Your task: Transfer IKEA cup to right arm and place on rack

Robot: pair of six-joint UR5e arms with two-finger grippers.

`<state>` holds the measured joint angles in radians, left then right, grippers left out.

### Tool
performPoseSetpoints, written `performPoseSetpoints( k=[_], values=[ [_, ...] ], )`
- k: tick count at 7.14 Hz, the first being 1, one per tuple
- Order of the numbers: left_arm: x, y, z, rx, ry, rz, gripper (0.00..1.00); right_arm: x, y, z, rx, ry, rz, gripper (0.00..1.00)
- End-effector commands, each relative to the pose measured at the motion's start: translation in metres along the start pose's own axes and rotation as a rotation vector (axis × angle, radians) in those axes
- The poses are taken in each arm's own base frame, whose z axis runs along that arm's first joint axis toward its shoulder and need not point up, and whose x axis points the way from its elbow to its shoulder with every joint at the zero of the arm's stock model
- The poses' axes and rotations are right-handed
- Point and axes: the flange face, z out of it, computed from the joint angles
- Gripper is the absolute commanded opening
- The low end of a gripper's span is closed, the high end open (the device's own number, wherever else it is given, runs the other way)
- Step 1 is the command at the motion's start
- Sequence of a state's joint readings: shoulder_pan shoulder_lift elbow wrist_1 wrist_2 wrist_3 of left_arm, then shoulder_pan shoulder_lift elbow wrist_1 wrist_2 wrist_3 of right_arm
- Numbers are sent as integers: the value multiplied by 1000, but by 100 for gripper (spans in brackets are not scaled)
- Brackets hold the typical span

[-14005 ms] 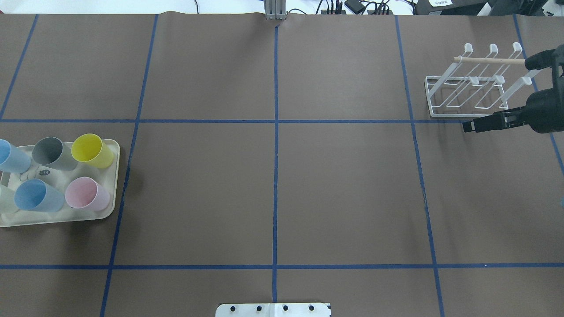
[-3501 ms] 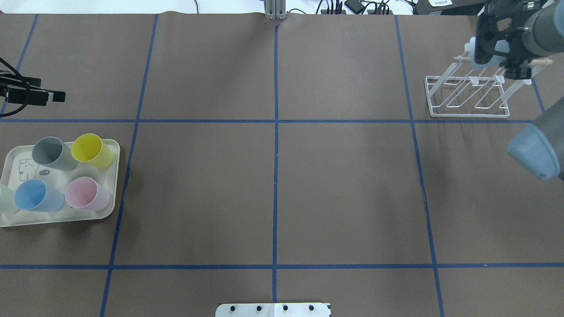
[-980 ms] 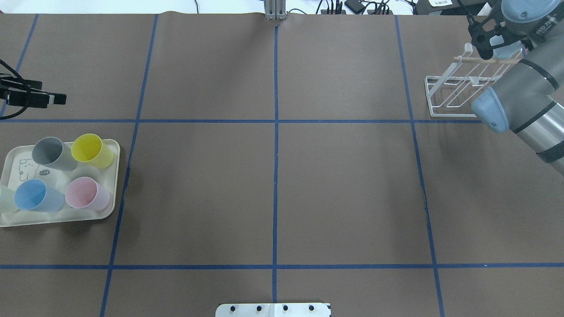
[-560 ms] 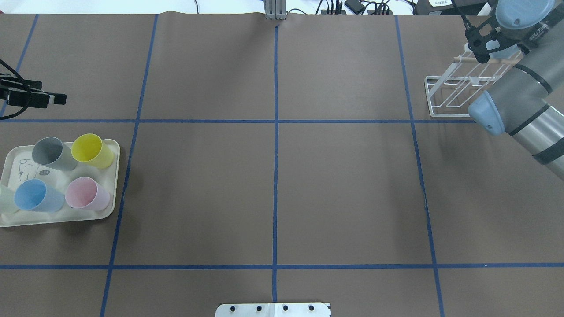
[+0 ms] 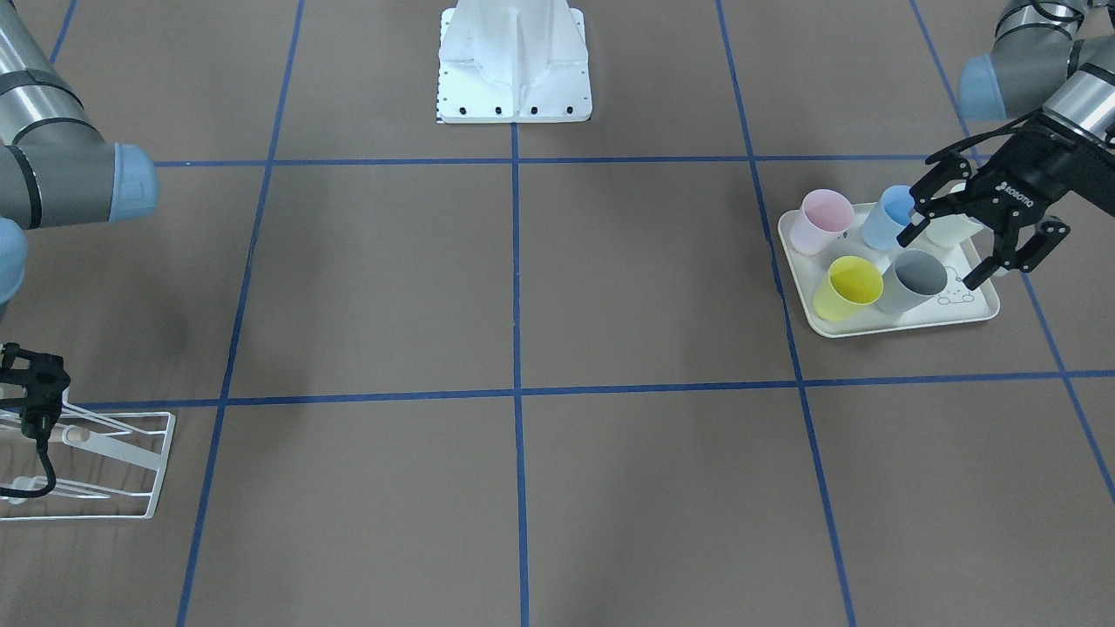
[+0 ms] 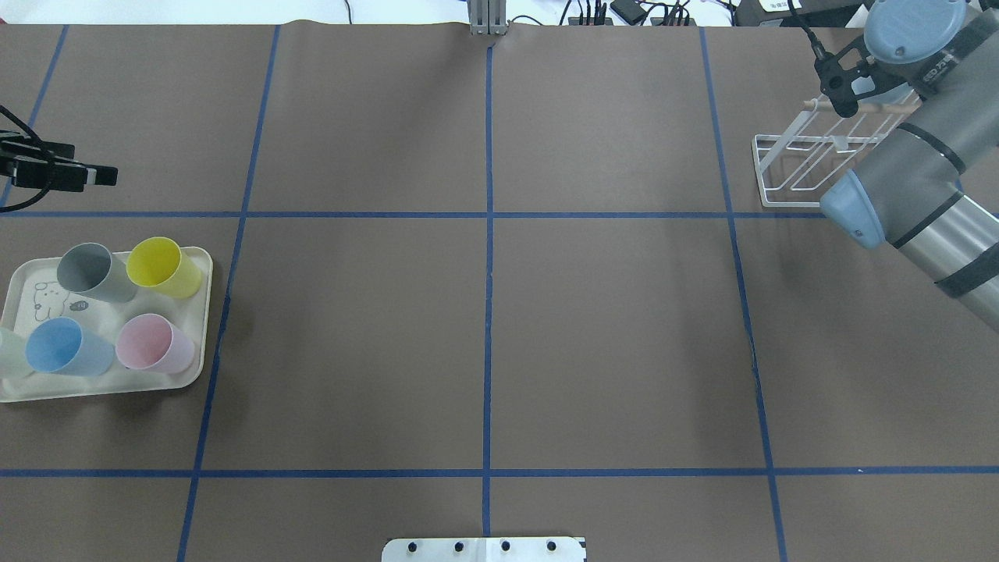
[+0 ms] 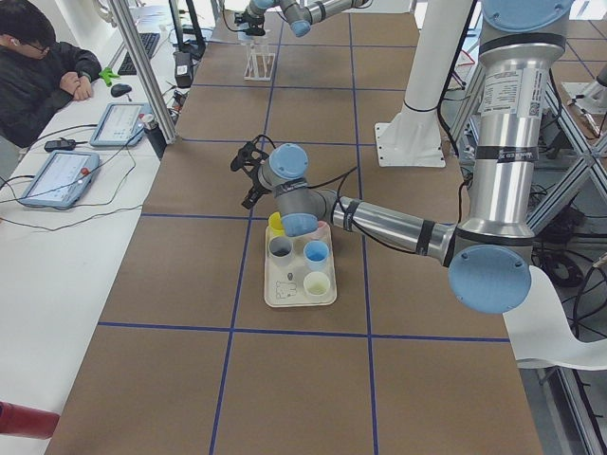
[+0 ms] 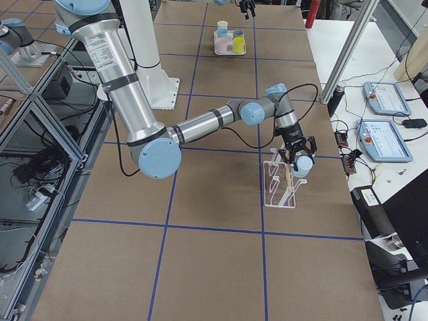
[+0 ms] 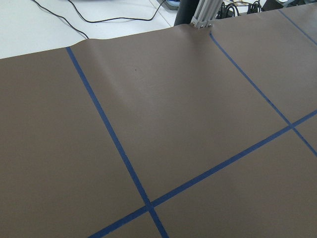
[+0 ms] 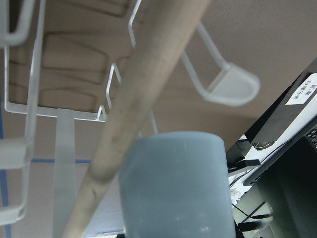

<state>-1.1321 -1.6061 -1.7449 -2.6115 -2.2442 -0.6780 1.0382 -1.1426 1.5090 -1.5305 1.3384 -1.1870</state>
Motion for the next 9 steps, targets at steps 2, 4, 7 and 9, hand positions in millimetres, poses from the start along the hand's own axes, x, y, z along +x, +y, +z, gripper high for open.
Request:
performPoseSetpoints(
  k=[2,4,7,9],
  values=[
    [-1,0,0,-1,-1,-1,100,0,-3,-1,-14,12,26,99],
    [-1,0,2,-2,0,-1,100,1,-3,-3,-13,15,30,99],
    [-6,2,3,1,-21,5,100,9,2,-54,71,86,179,99],
    [-25,16,0,24,-111,53,100,-6,1,-96,272,42,423,99]
  ],
)
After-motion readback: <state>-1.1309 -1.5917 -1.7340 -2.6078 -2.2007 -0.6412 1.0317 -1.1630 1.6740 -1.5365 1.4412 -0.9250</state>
